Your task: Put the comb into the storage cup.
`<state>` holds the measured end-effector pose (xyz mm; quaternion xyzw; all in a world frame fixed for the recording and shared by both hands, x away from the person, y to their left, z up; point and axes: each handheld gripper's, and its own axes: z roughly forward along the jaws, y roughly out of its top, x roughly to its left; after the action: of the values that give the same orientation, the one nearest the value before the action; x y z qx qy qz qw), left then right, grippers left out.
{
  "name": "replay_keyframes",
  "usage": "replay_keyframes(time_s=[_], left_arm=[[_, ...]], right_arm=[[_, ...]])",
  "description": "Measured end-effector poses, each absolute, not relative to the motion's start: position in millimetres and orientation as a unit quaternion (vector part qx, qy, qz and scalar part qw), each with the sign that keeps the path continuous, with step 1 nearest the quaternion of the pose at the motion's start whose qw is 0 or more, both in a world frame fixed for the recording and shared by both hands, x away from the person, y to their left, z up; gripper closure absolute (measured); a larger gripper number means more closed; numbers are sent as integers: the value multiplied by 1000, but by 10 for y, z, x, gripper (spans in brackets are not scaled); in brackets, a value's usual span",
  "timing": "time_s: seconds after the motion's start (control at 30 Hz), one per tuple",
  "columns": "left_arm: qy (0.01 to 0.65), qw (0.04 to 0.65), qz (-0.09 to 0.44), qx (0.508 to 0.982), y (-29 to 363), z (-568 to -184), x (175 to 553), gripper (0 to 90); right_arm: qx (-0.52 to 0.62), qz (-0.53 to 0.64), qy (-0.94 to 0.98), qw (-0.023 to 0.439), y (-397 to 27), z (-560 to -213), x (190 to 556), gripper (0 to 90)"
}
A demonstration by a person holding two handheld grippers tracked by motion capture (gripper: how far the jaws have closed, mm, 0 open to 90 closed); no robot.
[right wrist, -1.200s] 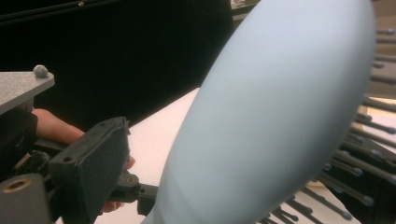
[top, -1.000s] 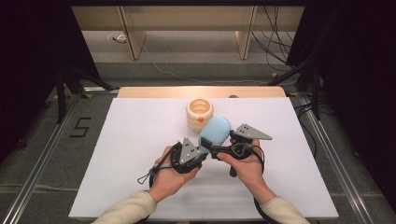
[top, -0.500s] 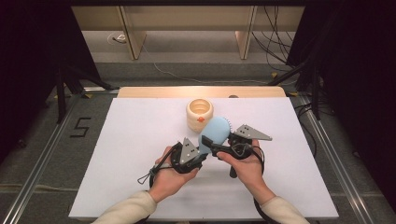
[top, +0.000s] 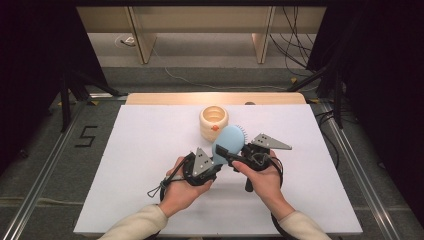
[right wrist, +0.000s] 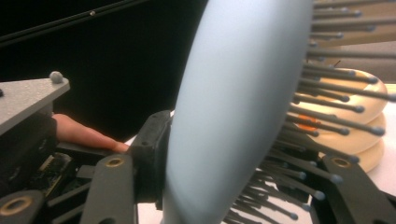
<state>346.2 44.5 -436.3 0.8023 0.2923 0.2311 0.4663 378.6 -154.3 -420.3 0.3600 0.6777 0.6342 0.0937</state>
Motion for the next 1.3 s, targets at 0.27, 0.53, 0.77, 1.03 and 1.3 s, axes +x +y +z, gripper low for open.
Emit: replay_keyframes(time_s=[0.27, 0.53, 0.77, 1.03, 1.3], left_arm=[[288, 470, 234, 800, 448, -4352, 3453, 691], [284, 473, 234, 800, 454, -4341, 3456, 689], [284, 478, 236, 797, 474, -4319, 3464, 658], [285, 480, 236, 795, 535, -4299, 3497, 404], [278, 463, 226, 810, 585, -4325, 3428, 109]], right_arm=[[347, 635, 685, 90, -1531, -4157, 3758, 501], [336, 634, 691, 88, -1526, -4118, 3753, 513], [328, 630, 698, 92, -1516, -4075, 3753, 517], [320, 629, 699, 112, -1526, -4020, 3781, 518], [318, 628, 698, 132, -1567, -3958, 3806, 517]])
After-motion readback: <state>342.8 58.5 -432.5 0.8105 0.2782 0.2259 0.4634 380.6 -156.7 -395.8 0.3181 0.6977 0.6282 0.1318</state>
